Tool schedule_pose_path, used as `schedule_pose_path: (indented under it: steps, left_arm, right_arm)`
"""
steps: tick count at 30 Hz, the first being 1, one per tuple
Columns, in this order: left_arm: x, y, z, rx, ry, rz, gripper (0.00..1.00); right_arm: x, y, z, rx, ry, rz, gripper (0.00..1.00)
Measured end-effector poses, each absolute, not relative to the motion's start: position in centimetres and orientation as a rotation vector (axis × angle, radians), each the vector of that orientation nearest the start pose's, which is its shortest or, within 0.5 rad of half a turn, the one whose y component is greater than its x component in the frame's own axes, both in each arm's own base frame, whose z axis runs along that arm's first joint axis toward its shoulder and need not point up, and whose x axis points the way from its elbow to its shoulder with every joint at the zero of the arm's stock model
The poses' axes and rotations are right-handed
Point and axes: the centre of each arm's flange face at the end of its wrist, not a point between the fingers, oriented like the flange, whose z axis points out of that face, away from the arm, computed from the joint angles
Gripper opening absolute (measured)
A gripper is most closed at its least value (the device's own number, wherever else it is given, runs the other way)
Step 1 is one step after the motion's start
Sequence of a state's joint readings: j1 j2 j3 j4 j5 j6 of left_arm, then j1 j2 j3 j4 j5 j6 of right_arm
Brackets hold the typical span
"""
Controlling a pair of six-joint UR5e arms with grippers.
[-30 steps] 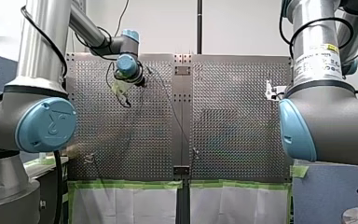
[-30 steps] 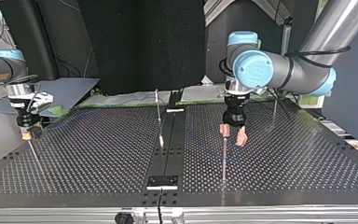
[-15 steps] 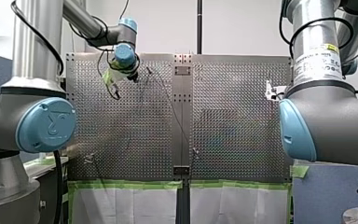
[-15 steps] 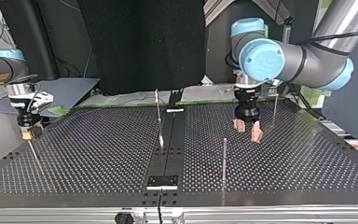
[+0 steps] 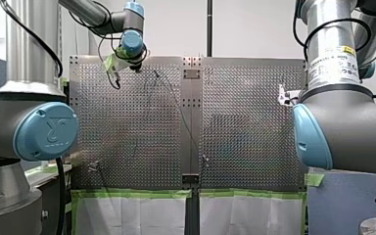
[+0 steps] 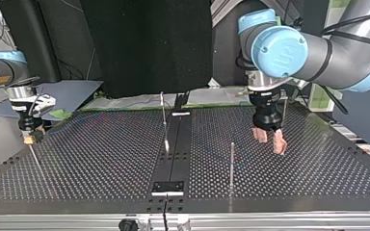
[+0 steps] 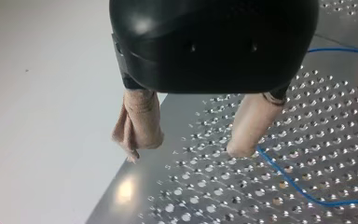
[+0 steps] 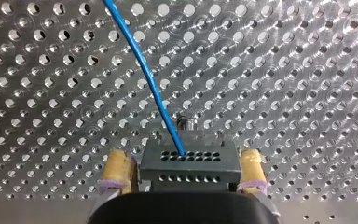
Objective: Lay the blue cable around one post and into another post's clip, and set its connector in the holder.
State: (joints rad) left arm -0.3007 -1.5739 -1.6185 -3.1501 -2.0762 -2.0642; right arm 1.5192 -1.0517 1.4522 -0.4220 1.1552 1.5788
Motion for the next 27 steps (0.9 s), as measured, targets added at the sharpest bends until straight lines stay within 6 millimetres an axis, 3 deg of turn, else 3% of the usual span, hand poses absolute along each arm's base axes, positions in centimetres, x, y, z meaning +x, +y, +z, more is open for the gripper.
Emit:
schedule_pose_path:
  steps: [7,17,27]
  left_arm:
    - [43.1,-22.3,48.4,-0.472,1.560,-0.171,1.00]
    - [44.9,-23.7,48.9,-0.343,1.651,-0.135,1.00]
    - [44.8,-23.7,52.6,-0.258,1.671,-0.052,1.00]
  right_arm:
    - [13.9,-67.3,28.1,1.456,-1.003,1.483,0.99]
    - [13.7,-67.4,28.1,1.453,-1.004,1.481,0.99]
    - [13.6,-67.4,28.1,1.451,-1.003,1.481,0.99]
